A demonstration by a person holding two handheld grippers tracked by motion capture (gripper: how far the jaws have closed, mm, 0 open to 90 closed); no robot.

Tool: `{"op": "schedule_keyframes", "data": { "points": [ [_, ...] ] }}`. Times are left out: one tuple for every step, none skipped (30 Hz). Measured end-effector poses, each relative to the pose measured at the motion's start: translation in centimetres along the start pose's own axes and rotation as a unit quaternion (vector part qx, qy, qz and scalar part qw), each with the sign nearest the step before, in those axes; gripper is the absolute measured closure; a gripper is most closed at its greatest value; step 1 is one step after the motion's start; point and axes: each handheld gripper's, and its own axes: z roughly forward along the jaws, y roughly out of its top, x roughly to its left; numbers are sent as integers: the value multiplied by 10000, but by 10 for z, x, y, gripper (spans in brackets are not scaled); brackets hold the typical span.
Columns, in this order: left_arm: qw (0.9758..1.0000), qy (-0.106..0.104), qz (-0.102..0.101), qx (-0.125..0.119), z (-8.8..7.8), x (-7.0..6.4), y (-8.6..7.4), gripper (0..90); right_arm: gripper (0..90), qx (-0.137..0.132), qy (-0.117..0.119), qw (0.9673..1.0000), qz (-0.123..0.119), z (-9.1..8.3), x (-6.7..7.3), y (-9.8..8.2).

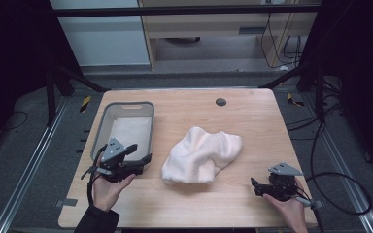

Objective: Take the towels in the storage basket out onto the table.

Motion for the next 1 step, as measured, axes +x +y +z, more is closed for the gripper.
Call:
{"op": "schedule_keyframes", "data": {
  "points": [
    [10000, 17, -17, -1, -2, 1, -2, 347, 92, -4, 1, 10000, -2, 0, 0, 0]
  ]
}}
